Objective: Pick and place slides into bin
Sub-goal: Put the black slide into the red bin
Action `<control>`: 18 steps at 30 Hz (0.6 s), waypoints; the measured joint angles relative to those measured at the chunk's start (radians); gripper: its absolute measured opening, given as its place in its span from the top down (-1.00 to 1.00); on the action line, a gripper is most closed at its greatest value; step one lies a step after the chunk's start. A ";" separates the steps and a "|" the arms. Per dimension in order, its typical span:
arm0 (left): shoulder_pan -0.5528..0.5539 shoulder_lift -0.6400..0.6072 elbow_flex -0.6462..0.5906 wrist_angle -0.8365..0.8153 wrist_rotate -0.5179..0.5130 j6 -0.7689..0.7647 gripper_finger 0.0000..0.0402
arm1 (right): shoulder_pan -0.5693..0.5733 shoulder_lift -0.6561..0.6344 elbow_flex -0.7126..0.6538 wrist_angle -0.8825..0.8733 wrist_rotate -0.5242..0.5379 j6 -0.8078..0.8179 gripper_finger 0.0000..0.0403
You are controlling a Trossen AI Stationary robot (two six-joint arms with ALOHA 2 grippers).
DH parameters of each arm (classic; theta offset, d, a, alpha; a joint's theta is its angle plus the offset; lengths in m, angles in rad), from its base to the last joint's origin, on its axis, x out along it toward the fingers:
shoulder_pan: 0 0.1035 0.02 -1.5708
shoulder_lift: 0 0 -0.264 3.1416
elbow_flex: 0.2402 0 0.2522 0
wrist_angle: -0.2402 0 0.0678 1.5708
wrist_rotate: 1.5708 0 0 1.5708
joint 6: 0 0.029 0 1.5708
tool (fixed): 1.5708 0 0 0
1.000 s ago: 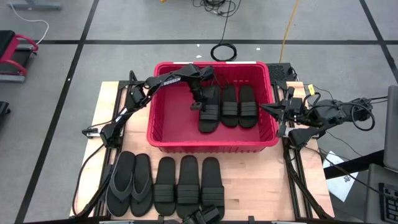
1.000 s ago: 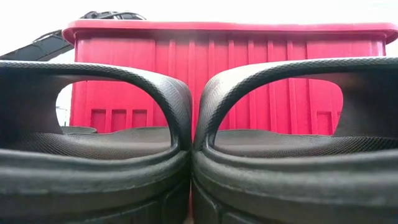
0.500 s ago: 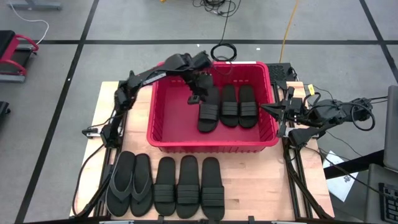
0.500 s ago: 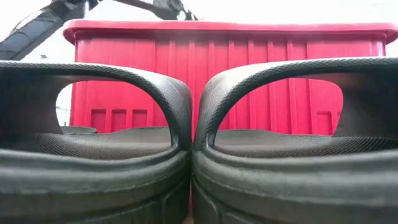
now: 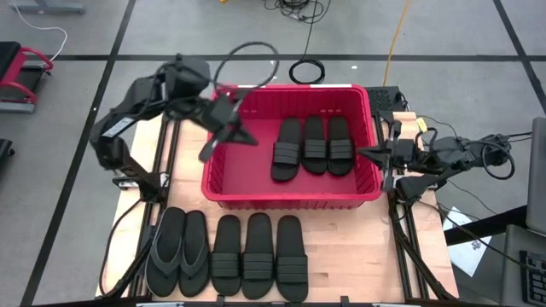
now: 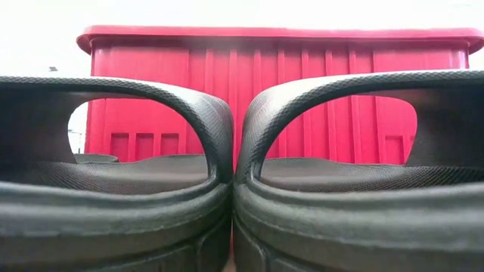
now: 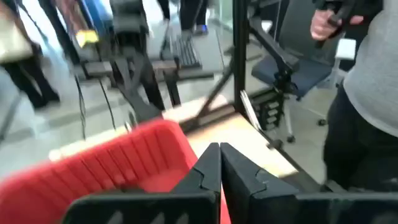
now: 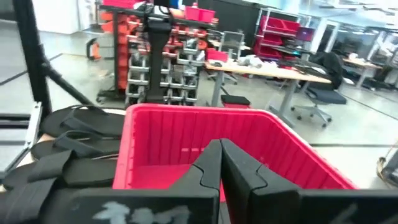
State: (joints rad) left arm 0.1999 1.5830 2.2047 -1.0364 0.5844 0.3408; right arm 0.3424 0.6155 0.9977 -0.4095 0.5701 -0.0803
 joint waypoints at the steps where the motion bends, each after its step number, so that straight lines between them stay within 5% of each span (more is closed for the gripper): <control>1: -0.024 -0.011 -0.002 -0.036 -0.018 -0.015 0.99 | 0.000 0.000 0.000 0.000 -0.001 -0.010 1.00; 6: -0.148 -0.027 -0.021 -0.114 -0.079 -0.039 1.00 | 0.000 0.000 0.000 0.054 -0.001 -0.026 1.00; 9: -0.170 -0.050 -0.122 -0.001 -0.079 -0.009 1.00 | 0.000 0.000 0.000 0.109 -0.050 -0.028 1.00; 18: -0.084 -0.232 -0.737 0.611 0.110 -0.154 1.00 | 0.000 0.025 0.000 0.184 -0.128 0.032 1.00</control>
State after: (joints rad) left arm 0.1157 1.3515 1.4681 -0.4255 0.6947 0.1868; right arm 0.3424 0.6404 0.9977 -0.2255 0.4420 -0.0487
